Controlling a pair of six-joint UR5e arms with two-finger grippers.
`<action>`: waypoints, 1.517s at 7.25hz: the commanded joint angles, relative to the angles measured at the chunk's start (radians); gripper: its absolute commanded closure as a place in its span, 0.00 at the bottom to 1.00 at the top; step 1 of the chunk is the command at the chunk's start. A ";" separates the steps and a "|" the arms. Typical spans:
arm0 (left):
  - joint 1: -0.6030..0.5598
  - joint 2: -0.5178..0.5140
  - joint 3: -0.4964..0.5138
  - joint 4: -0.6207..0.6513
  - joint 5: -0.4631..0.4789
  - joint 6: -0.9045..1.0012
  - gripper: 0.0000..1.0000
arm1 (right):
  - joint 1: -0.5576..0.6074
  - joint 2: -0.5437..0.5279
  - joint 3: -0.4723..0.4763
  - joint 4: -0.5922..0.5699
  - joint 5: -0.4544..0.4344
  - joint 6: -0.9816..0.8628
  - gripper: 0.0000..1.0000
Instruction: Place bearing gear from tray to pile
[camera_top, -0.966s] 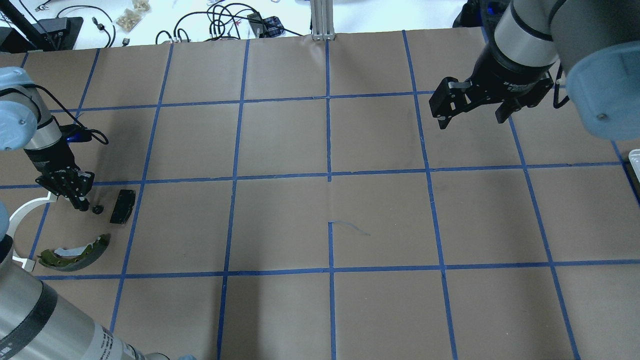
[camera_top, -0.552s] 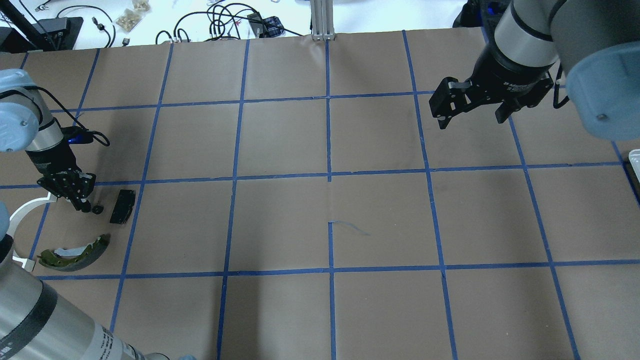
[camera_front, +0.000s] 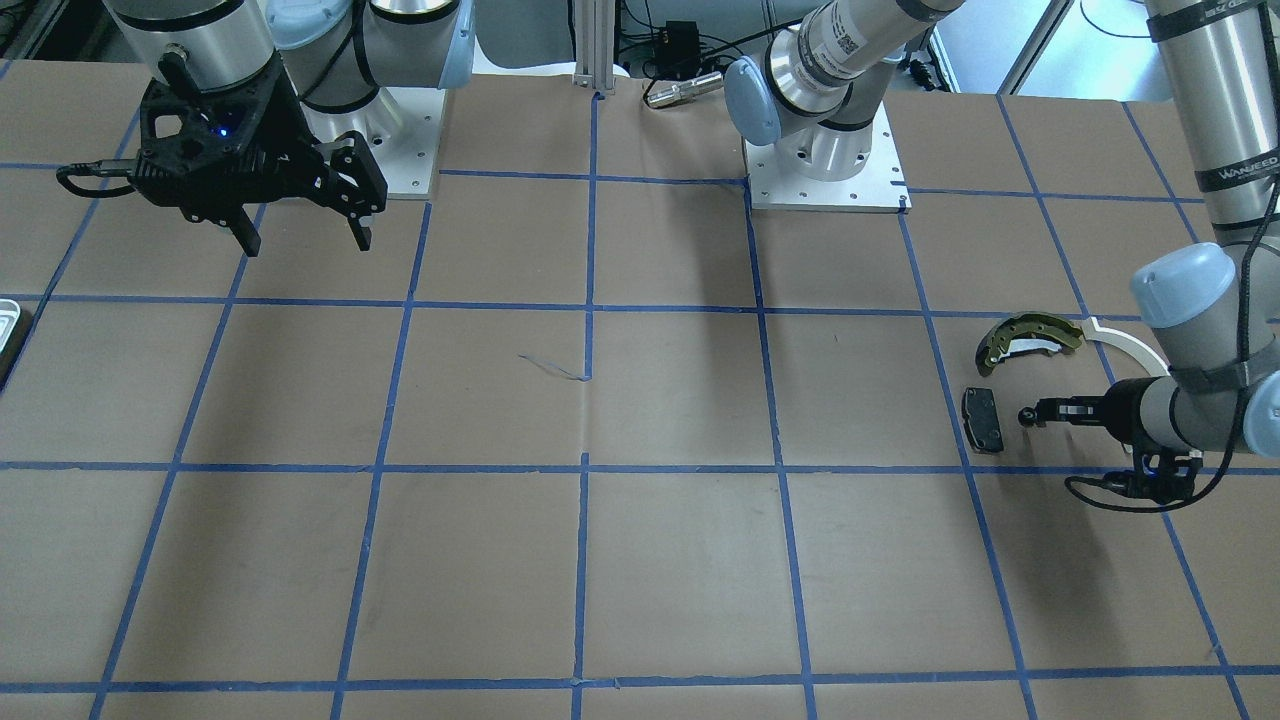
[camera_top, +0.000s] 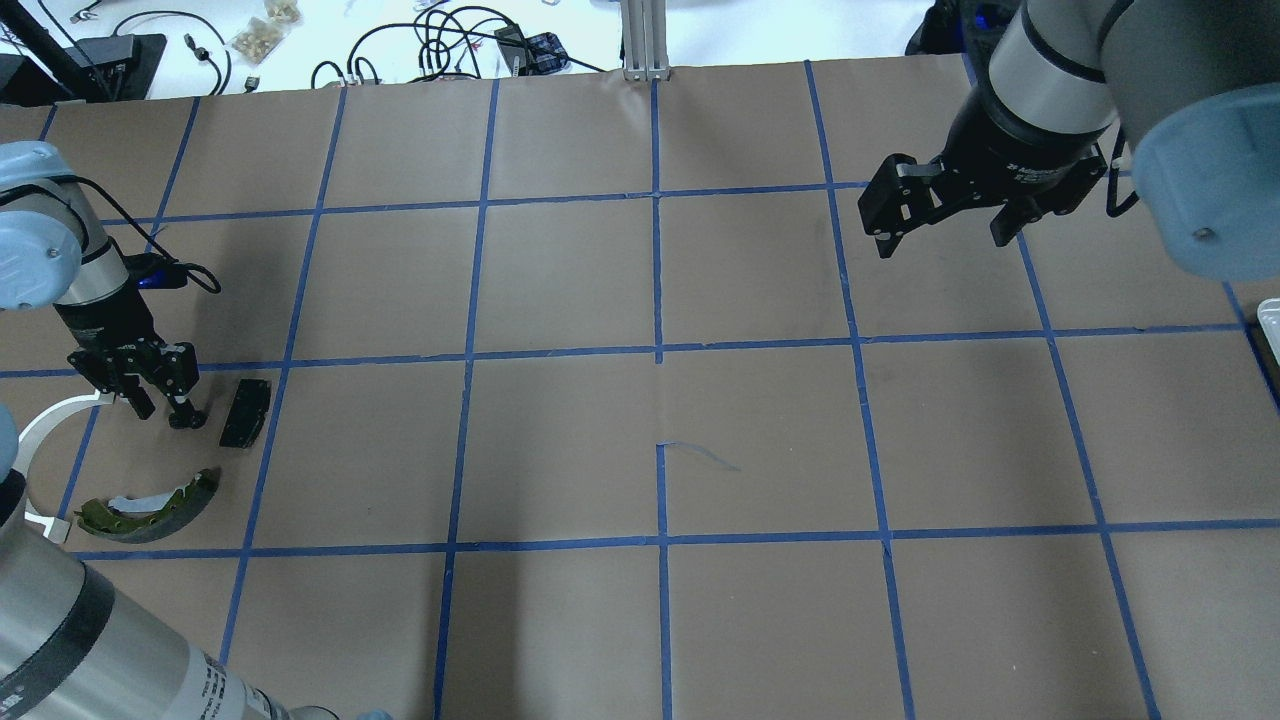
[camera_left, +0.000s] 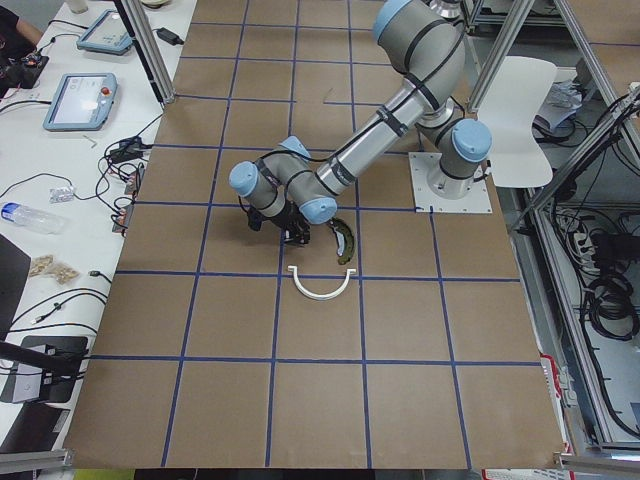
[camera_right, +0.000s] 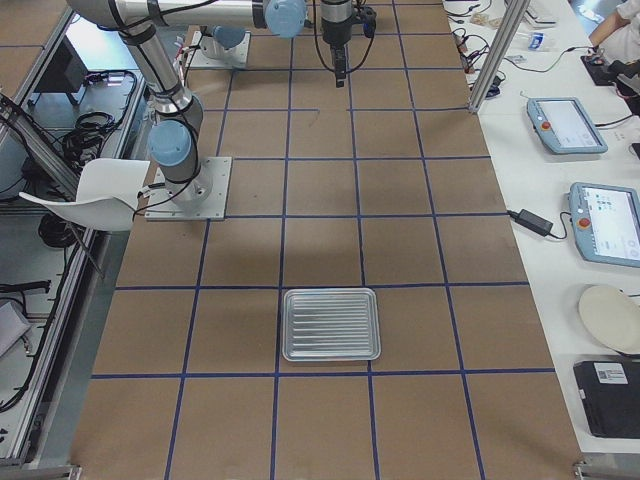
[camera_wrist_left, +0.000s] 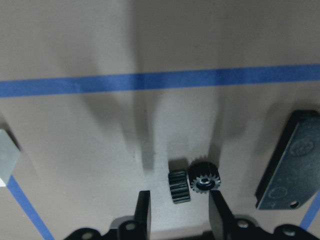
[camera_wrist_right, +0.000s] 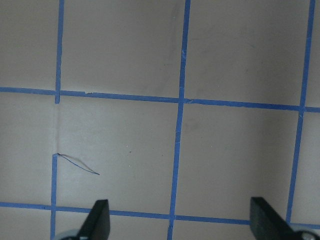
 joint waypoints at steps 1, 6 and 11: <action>-0.019 0.031 0.085 -0.028 -0.046 -0.037 0.00 | 0.000 0.000 0.000 0.001 0.001 0.000 0.00; -0.329 0.161 0.384 -0.281 -0.143 -0.264 0.00 | -0.011 0.000 0.002 0.003 0.001 -0.002 0.00; -0.619 0.288 0.299 -0.318 -0.236 -0.568 0.00 | -0.023 0.000 0.000 0.005 0.003 -0.008 0.00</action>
